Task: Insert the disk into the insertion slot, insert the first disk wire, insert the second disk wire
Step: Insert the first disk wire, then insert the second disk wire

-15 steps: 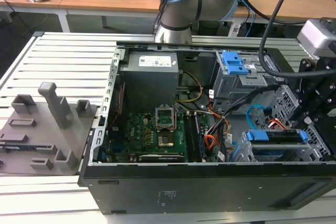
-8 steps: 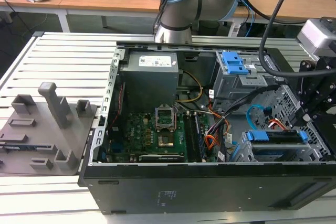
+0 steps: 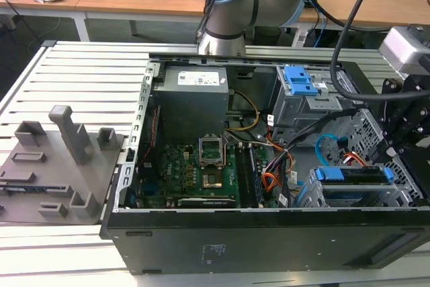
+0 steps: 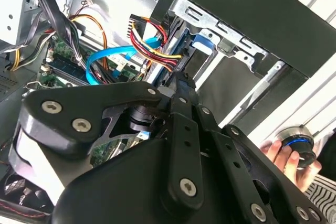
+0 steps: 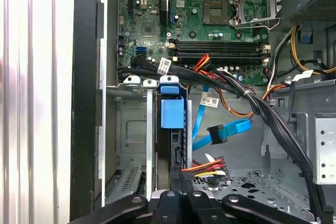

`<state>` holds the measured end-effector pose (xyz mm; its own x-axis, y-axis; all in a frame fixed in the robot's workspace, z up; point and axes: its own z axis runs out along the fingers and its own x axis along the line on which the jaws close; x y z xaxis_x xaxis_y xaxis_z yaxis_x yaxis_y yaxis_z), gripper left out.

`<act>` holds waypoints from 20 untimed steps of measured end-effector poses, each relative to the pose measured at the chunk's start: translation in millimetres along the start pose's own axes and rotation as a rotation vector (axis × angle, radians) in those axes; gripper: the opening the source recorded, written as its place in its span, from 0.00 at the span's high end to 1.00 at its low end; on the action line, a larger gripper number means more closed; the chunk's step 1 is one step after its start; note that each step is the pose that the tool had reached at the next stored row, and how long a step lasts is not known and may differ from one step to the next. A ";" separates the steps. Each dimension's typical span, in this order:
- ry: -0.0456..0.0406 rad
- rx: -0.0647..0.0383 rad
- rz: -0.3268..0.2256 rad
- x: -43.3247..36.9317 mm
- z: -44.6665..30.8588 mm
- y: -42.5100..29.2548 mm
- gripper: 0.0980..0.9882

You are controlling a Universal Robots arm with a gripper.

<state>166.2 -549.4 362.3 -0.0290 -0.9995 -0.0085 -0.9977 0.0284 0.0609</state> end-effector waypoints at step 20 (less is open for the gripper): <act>-0.0023 0.000 0.000 0.3 5.9 29.0 0.99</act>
<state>136.8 -548.8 358.2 -0.0289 -0.9995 -0.0109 -0.9977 0.0282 0.0610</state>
